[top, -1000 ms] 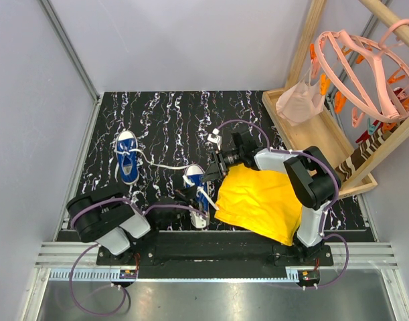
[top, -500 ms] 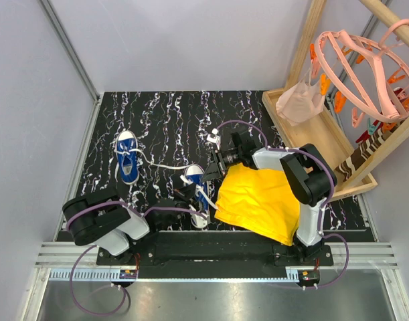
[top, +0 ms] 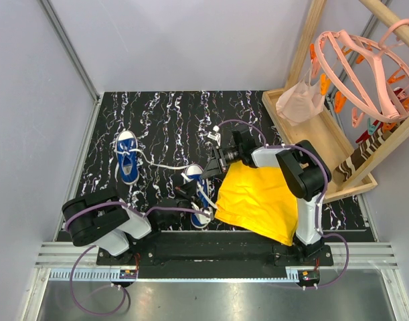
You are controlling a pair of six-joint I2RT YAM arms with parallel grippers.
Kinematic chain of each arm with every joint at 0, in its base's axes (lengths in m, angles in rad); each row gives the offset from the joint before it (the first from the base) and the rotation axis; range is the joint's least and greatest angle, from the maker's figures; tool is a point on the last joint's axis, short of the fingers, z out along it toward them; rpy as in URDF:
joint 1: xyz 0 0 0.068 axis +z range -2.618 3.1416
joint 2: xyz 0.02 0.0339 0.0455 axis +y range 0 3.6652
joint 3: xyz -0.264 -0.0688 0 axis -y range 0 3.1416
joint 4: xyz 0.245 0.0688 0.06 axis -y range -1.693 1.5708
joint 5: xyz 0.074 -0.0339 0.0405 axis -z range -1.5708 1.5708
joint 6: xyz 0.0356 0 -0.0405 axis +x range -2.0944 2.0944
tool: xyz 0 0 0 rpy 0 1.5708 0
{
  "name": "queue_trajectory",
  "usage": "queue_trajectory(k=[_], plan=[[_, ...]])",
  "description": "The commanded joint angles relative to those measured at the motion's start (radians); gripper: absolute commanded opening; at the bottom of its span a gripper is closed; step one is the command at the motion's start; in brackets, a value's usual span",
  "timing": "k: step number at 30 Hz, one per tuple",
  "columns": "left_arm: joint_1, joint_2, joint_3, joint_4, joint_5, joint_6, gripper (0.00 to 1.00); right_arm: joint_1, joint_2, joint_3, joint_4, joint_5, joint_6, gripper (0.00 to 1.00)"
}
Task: Tie the shoes
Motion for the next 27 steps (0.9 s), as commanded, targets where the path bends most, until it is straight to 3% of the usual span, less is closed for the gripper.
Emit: queue_trajectory(k=[1,13,27], plan=[[-0.01,-0.011,0.023,0.466,-0.035,0.011,0.0,-0.004,0.038,0.028,0.18,-0.069,0.149,0.37],[-0.033,0.009,0.031,0.466,-0.064,0.023,0.0,-0.003,0.099,0.003,0.334,-0.112,0.273,0.41],[-0.039,0.008,0.029,0.466,-0.084,0.034,0.0,0.028,0.132,-0.006,0.384,-0.133,0.313,0.41]])
